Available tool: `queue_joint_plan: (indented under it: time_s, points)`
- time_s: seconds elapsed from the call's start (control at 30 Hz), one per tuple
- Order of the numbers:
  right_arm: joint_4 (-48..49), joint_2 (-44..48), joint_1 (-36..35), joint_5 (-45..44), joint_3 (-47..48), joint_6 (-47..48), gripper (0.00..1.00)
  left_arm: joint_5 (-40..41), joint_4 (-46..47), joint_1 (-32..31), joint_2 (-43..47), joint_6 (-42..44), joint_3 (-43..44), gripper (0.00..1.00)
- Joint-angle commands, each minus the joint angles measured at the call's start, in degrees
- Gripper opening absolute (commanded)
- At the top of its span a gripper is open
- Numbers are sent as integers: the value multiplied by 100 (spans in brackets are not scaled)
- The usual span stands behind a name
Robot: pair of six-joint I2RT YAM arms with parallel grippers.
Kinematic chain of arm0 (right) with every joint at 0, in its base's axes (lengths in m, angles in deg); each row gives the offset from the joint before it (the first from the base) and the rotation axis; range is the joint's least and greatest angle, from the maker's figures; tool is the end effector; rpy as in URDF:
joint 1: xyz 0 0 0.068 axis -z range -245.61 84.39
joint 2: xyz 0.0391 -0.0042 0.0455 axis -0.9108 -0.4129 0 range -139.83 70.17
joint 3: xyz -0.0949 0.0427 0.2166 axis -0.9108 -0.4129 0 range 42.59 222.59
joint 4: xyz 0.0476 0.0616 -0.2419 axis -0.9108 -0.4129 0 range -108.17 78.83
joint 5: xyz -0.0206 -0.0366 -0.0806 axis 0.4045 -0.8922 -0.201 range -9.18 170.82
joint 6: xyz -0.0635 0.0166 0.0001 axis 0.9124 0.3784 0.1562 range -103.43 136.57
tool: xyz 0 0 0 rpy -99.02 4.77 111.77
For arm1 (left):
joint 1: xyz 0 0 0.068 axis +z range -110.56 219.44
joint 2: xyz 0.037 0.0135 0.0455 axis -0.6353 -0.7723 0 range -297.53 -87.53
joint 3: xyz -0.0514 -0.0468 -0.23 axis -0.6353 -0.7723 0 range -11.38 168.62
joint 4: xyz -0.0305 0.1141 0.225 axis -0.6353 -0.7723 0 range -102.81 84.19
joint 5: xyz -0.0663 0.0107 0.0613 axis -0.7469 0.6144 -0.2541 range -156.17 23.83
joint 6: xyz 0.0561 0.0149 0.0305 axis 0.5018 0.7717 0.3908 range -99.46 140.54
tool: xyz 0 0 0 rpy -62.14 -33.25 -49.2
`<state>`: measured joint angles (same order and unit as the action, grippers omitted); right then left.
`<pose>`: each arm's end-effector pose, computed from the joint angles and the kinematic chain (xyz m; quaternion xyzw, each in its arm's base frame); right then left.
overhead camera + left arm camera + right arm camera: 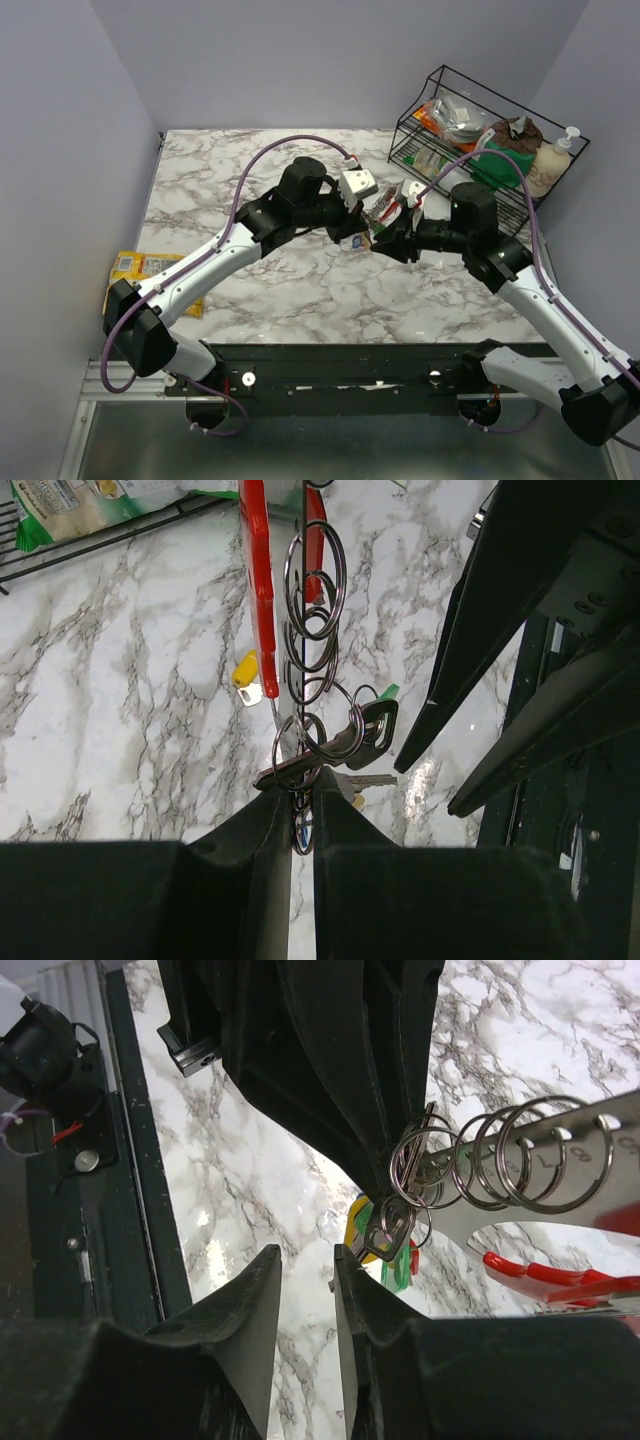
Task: Remove the keys from the keyring
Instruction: Remove the key from the keyring.
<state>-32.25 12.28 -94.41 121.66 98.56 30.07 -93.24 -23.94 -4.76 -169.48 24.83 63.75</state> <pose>0.1947 0.1455 0.3164 -0.4616 0.6594 0.3572 0.4739 0.2267 -0.2533 0.3223 0.4514 0.6957 -0.3639 0.4240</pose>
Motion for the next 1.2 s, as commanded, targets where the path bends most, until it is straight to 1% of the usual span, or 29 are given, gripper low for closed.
queue_joint_plan:
  time_s: [0.0,0.27,0.6,0.73,1.0,1.1,1.17]
  points:
    - [482,181,111,266,-199,-338,34,-79,205,35,57,-96,221,2]
    - [824,243,401,635,-209,-787,30,-88,248,52,65,-139,186,2]
    - [921,-65,410,890,-112,-919,26,-132,310,61,13,-201,186,2]
    - [983,-65,410,935,-95,-1007,21,-132,328,61,-31,-210,177,2]
    - [1097,-91,419,917,-68,-1130,14,-149,319,70,-84,-227,230,2]
    - [1133,-73,428,856,-94,-1156,10,-158,319,61,-93,-236,221,2]
    - [1141,-82,428,768,-121,-1156,4,-158,319,61,-93,-236,221,2]
